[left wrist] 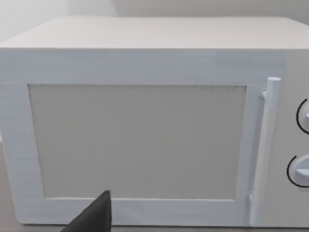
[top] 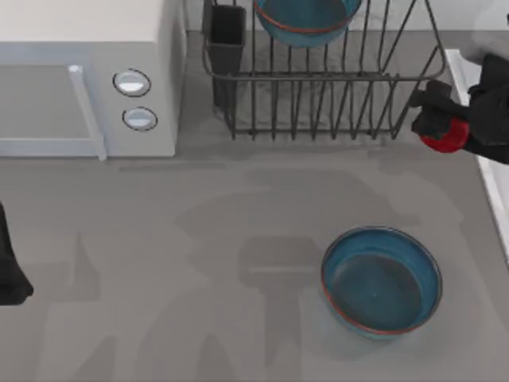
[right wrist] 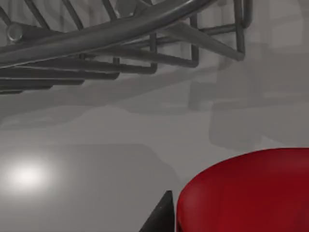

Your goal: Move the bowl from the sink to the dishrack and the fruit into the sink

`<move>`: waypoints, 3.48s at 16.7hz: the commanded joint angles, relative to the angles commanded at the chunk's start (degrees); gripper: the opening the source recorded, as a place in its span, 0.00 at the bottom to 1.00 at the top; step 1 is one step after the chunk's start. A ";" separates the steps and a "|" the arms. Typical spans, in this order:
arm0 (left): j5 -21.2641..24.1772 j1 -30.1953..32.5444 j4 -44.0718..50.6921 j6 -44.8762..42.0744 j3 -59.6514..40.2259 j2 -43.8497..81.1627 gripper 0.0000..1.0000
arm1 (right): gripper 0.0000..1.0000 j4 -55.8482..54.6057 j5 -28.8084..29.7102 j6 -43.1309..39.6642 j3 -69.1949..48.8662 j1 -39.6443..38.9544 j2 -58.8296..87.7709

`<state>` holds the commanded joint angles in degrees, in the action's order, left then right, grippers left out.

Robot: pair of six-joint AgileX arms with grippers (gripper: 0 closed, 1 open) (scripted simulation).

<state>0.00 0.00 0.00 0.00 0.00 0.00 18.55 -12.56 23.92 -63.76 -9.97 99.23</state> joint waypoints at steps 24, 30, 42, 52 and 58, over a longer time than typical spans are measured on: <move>0.00 0.00 0.00 0.00 0.00 0.00 1.00 | 0.00 -72.46 -16.12 -22.77 29.58 40.05 -11.34; 0.00 0.00 0.00 0.00 0.00 0.00 1.00 | 0.00 -92.47 -16.38 -22.84 31.86 40.38 6.55; 0.00 0.00 0.00 0.00 0.00 0.00 1.00 | 0.00 -117.91 -15.65 -23.09 35.72 40.22 27.77; 0.00 0.00 0.00 0.00 0.00 0.00 1.00 | 0.68 -117.91 -15.65 -23.09 35.72 40.22 27.77; 0.00 0.00 0.00 0.00 0.00 0.00 1.00 | 1.00 -117.91 -15.65 -23.09 35.72 40.22 27.77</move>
<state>0.00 0.00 0.00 0.00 0.00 0.00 -99.37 -28.21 0.84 -28.04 30.25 126.99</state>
